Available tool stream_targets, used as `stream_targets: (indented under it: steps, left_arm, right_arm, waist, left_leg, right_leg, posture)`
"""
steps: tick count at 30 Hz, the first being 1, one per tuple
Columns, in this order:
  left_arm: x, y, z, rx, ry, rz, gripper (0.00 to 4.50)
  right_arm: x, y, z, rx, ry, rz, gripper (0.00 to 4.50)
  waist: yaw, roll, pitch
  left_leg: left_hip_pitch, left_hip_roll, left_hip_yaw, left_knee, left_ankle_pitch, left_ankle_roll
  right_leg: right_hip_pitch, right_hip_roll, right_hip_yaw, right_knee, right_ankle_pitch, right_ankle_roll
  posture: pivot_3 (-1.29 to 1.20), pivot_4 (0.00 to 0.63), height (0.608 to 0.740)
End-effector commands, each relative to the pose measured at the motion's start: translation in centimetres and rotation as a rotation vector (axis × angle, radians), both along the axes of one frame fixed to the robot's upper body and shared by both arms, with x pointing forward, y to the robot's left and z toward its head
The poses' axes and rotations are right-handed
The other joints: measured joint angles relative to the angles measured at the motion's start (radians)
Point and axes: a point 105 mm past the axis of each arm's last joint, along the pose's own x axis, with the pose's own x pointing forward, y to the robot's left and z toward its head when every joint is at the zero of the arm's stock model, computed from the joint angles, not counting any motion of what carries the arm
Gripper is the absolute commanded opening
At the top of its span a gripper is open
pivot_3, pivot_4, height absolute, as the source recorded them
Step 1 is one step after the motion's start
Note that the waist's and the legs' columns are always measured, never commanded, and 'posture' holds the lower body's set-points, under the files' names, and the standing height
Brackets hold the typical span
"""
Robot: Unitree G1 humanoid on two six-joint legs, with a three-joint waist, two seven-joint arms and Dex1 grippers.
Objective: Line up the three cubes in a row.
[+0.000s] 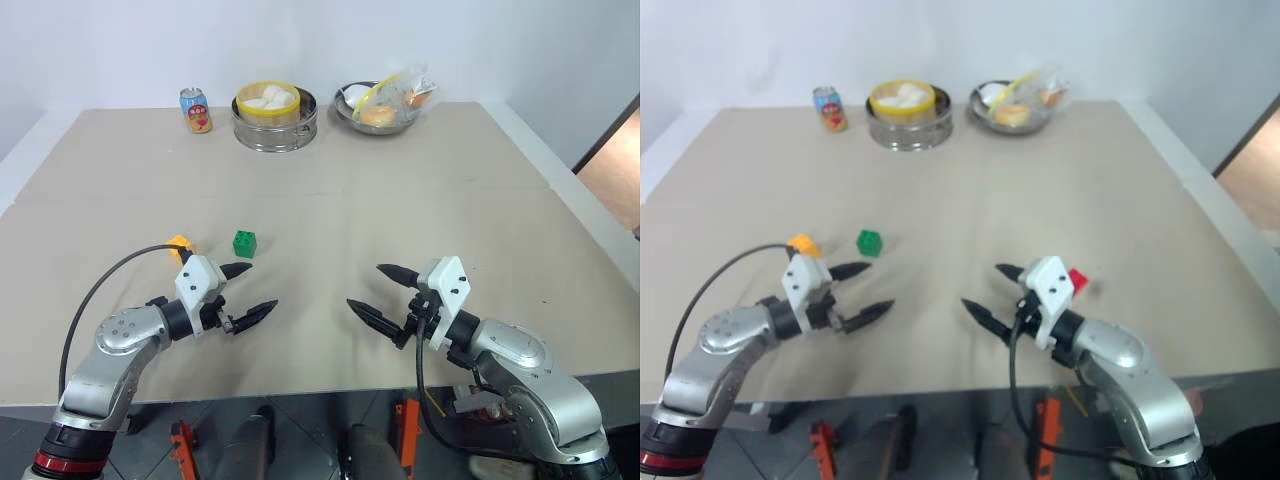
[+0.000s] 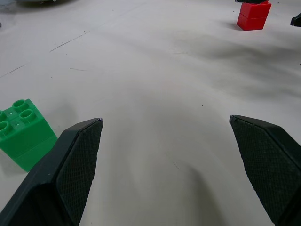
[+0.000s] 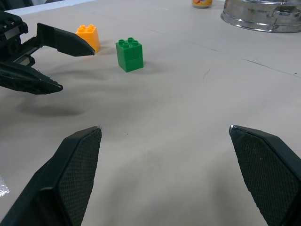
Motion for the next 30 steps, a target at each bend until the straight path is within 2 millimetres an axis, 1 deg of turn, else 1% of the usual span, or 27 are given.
stream_targets:
  steps: [1,5,8,17,22,25,27,30]
  left_arm:
    - [-0.3,-0.5,0.8,-0.013,-0.054,-0.030,4.46]
    - [-0.9,-1.0,1.2,-0.039,-0.084,-0.088,4.46]
    - [-1.1,-1.1,1.7,-0.060,-0.105,-0.105,4.46]
    - [-1.0,-1.1,1.8,-0.091,-0.090,-0.102,4.46]
    - [-1.4,-2.1,2.0,-0.084,-0.089,-0.160,4.46]
    - [-1.8,-2.8,2.1,-0.087,-0.078,-0.209,4.46]
    - [-1.9,-3.4,2.3,-0.076,-0.080,-0.251,4.46]
    - [-1.8,-4.0,2.6,-0.069,-0.083,-0.295,4.46]
  right_arm:
    - [-0.3,0.2,1.4,0.008,-0.064,0.003,4.50]
    - [-0.2,0.2,0.5,0.024,-0.001,-0.016,4.50]
    - [-0.1,0.3,0.5,0.025,0.005,-0.019,4.50]
    - [0.1,0.7,1.1,0.002,-0.080,-0.006,4.50]
    - [0.0,0.4,1.2,0.019,-0.088,-0.047,4.50]
    - [0.1,-0.2,1.7,0.037,-0.125,-0.127,4.50]
    - [0.4,-1.2,2.4,0.039,-0.180,-0.238,4.50]
    - [0.7,-3.2,3.2,0.031,-0.245,-0.458,4.50]
  waist:
    - [0.000,0.000,0.000]
    - [0.000,0.000,0.000]
    - [0.000,0.000,0.000]
    - [0.000,0.000,0.000]
    - [0.000,0.000,0.000]
    - [0.000,0.000,0.000]
    - [0.001,0.000,0.000]
    - [0.001,0.000,0.000]
  left_leg:
    - [0.000,0.000,0.000,0.000,0.000,0.000]
    - [0.000,0.001,0.001,0.000,0.000,0.000]
    - [0.000,0.002,0.002,0.000,0.000,0.000]
    - [0.000,0.006,0.003,0.002,0.000,0.000]
    - [0.000,0.007,0.003,0.002,0.000,0.000]
    - [0.000,0.007,0.004,0.003,0.000,0.000]
    - [0.000,0.008,0.004,0.003,0.000,0.000]
    - [0.000,0.008,0.004,0.002,0.000,0.000]
  right_leg:
    - [0.000,0.000,0.000,0.000,0.000,0.000]
    - [0.000,0.000,0.000,0.000,0.000,0.000]
    - [0.000,0.001,0.000,0.000,0.000,-0.001]
    - [0.000,0.005,0.000,0.000,0.002,-0.002]
    - [0.000,0.006,0.000,0.000,0.002,-0.003]
    - [-0.001,0.006,0.000,0.000,0.002,-0.003]
    - [-0.001,0.005,0.000,0.000,0.002,-0.003]
    - [-0.002,0.005,0.000,0.000,0.002,-0.003]
  posture:
    - [0.00,0.150,0.740]
    - [0.00,0.150,0.740]
    - [0.00,0.150,0.740]
    - [0.00,0.150,0.740]
    - [0.00,0.150,0.740]
    - [0.00,0.150,0.740]
    - [0.00,0.150,0.740]
    - [0.00,0.150,0.740]
